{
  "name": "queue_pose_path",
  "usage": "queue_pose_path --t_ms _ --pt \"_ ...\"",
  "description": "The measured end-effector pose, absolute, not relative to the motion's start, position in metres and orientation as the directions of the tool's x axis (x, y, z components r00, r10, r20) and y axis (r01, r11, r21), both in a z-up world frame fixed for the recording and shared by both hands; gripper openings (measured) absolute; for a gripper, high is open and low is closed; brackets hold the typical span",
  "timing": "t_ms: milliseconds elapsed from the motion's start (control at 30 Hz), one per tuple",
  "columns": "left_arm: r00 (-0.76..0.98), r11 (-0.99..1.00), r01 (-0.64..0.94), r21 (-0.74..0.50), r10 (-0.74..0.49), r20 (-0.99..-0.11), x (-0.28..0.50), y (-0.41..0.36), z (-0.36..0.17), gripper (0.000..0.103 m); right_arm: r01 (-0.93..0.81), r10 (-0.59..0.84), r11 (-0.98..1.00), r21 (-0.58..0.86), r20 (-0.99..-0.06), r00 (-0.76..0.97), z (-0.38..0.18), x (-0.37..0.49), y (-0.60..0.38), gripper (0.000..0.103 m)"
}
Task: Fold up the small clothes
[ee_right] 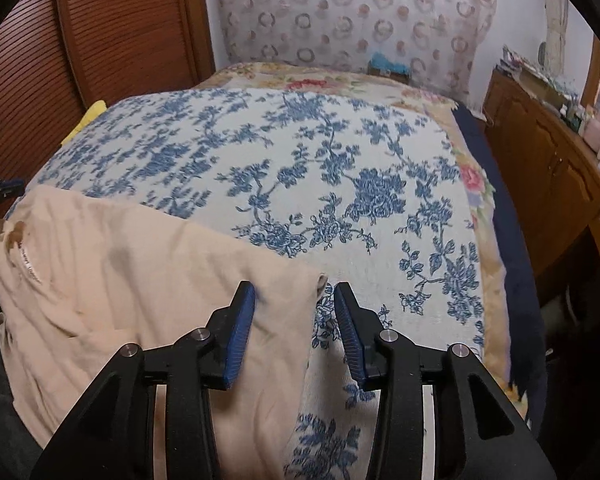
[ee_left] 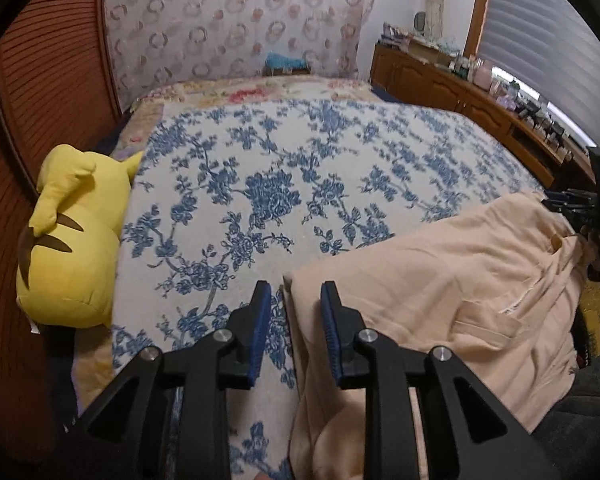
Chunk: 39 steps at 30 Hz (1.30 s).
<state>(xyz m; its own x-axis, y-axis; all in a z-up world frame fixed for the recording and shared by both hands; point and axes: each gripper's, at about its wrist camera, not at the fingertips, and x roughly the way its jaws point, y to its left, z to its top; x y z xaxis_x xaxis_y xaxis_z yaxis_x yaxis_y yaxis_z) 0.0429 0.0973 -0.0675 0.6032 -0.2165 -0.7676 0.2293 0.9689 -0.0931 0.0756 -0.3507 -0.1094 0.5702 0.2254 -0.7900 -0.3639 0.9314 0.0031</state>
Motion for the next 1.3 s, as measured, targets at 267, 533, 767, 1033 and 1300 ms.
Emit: queue_pose_path --t_ms 267,533,767,1033,1300 --pt "0.555 0.964 0.253 -0.078 -0.211 -0.805 0.063 0.085 -0.079 0.023 -0.358 0.226 0.934 0.013 -0.797 0.561 -0.118 0.083 -0.35 0.045" --pt "0.535 0.956 0.265 -0.125 -0.253 -0.806 0.069 0.087 -0.081 0.023 -0.355 0.235 0.934 0.023 -0.791 0.565 -0.119 0.085 -0.351 0.051" --pt "0.544 0.952 0.251 -0.175 -0.288 -0.788 0.073 0.095 -0.084 0.025 -0.384 0.251 0.923 0.027 -0.799 0.547 -0.119 0.084 -0.345 0.051" --pt "0.547 0.959 0.226 -0.17 -0.269 -0.793 0.074 0.094 -0.084 0.025 -0.396 0.256 0.918 0.022 -0.796 0.548 -0.12 0.083 -0.339 0.051" --pt "0.502 0.951 0.237 -0.201 -0.297 -0.812 0.067 0.093 -0.082 0.027 -0.399 0.26 0.917 0.023 -0.792 0.553 -0.121 0.082 -0.339 0.051"
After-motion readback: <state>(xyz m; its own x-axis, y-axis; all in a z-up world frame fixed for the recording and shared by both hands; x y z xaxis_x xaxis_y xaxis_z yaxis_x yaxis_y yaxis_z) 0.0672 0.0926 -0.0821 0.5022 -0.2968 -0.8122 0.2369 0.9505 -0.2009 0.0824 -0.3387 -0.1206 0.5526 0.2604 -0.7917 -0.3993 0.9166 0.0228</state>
